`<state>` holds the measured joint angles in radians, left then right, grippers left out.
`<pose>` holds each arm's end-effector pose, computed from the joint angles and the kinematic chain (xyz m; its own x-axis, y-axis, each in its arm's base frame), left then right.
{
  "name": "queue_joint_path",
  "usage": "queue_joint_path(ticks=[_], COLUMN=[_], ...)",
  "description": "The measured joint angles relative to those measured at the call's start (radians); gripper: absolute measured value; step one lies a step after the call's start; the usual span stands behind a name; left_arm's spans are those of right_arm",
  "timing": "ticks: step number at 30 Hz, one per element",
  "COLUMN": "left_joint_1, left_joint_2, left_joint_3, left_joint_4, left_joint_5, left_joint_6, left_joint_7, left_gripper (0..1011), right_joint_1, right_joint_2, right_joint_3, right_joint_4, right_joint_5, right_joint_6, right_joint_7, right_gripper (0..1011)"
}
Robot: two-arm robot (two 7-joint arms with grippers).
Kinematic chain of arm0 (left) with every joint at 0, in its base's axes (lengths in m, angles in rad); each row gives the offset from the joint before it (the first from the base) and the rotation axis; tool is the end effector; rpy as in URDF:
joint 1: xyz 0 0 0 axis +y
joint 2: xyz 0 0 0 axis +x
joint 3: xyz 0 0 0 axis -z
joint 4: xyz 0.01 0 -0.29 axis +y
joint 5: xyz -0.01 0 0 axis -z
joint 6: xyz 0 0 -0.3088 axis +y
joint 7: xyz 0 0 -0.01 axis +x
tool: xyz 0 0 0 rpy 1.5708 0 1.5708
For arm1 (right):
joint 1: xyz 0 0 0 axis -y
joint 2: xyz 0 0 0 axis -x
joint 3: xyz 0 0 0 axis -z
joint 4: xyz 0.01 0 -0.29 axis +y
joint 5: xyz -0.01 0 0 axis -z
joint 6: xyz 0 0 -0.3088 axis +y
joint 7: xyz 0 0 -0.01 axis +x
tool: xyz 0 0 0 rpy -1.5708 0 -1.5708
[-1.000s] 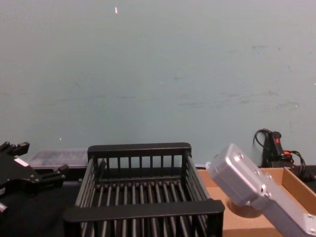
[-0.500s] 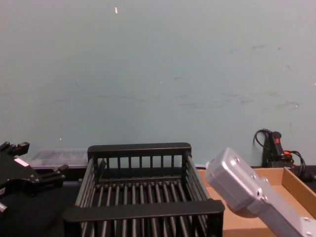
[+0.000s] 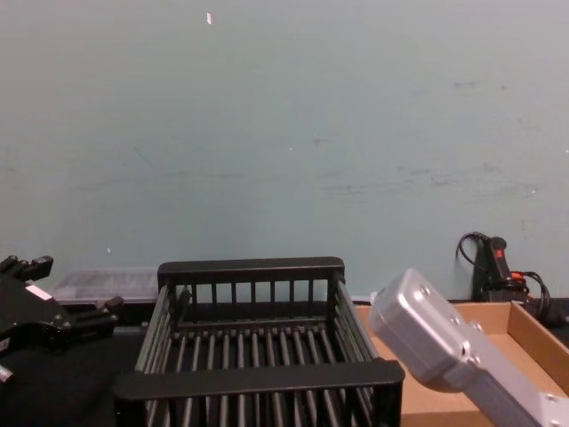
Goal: Pick up the white tape and place it into the black box , Pick up the silver tape and place it into the brown box.
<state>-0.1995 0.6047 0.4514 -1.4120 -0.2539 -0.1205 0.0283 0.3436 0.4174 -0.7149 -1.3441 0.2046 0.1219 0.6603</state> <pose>0.3581 0.0827 -0.3023 0.2923 0.8803 0.3737 -0.9553 0.2873 0.0703 0.3692 0.0397 -0.3194 0.9349 -0.3471 0.0746 0.3433 0.8306 -0.4385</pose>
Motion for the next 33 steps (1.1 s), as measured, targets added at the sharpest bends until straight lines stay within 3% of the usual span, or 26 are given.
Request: queue_joint_path(ticks=[5,11,27,33], left_joint_1=[0.0,0.0,0.0,0.0], left_joint_2=[0.0,0.0,0.0,0.0], left_joint_3=[0.0,0.0,0.0,0.0], left_joint_4=[0.0,0.0,0.0,0.0], left_joint_5=[0.0,0.0,0.0,0.0], left_joint_6=[0.0,0.0,0.0,0.0], left_joint_7=[0.0,0.0,0.0,0.0], left_gripper=[1001,1001,1001,1001], right_joint_1=[0.0,0.0,-0.001,0.0], right_joint_2=[0.0,0.0,0.001,0.0], right_joint_3=[0.0,0.0,0.001,0.001], right_joint_4=[0.0,0.0,-0.001,-0.001], right_joint_5=[0.0,0.0,0.001,0.001], right_joint_6=[0.0,0.0,-0.001,-0.001], right_joint_7=[0.0,0.0,0.0,0.0], right_gripper=[943,800,256,121])
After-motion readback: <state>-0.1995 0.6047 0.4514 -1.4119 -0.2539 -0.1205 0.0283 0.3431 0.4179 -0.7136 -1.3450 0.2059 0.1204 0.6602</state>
